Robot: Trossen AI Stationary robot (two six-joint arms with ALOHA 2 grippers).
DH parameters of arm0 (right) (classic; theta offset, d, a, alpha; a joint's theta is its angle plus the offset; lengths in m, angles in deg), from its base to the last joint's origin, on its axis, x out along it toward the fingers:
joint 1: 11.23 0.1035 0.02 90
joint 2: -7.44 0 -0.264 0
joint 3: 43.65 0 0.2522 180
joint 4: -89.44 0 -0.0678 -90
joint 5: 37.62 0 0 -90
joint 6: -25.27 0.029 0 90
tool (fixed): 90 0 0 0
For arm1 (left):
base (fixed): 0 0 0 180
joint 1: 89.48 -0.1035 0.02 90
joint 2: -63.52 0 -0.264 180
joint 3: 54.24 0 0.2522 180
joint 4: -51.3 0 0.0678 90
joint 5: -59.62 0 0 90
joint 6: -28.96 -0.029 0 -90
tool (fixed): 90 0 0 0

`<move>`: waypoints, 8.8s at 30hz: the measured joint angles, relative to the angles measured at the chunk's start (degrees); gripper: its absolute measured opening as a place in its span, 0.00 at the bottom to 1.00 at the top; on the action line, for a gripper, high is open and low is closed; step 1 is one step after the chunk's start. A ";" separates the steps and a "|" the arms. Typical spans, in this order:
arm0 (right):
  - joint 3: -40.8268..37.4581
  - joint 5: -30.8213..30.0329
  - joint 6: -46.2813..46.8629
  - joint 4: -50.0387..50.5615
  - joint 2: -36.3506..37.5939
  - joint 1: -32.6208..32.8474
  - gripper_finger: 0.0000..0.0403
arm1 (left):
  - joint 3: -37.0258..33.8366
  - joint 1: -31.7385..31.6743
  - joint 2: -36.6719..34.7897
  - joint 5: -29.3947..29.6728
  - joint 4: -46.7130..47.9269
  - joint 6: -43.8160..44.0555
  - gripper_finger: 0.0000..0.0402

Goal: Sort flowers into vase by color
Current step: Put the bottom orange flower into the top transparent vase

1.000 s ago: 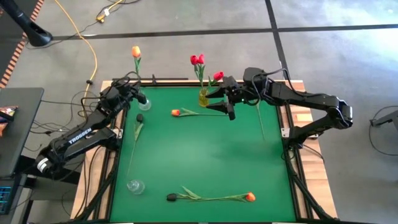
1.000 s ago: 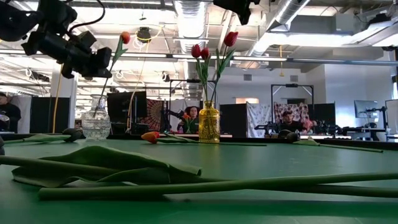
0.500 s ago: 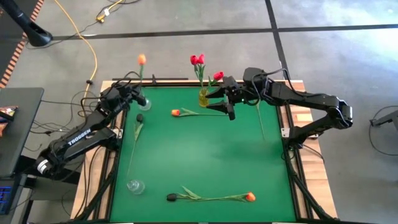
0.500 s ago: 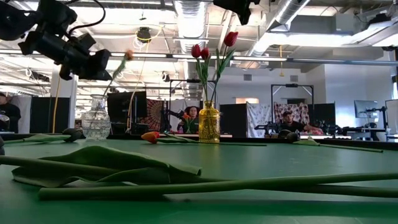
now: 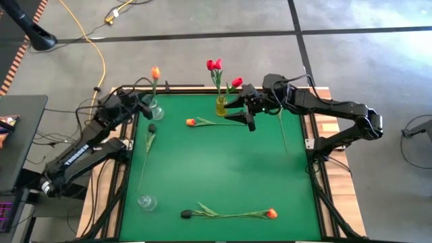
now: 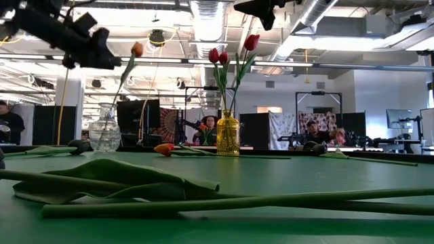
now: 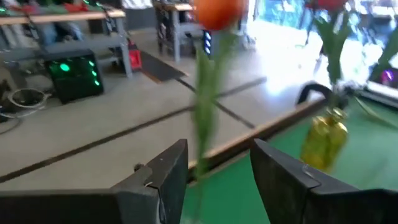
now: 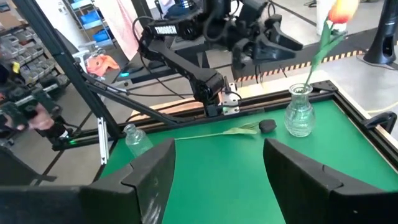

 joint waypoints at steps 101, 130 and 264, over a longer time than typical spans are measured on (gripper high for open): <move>-3.38 -29.53 27.23 12.80 -34.23 59.93 0.14 | 10.57 49.61 40.09 -11.77 -10.51 14.64 0.41; -3.39 -31.58 -11.56 28.82 -13.66 39.03 0.13 | 10.57 53.29 40.06 -14.12 -23.73 36.61 0.41; -3.23 -44.83 -16.31 -21.45 -13.99 36.05 0.69 | 6.30 34.78 -2.95 22.92 -18.61 -5.30 0.00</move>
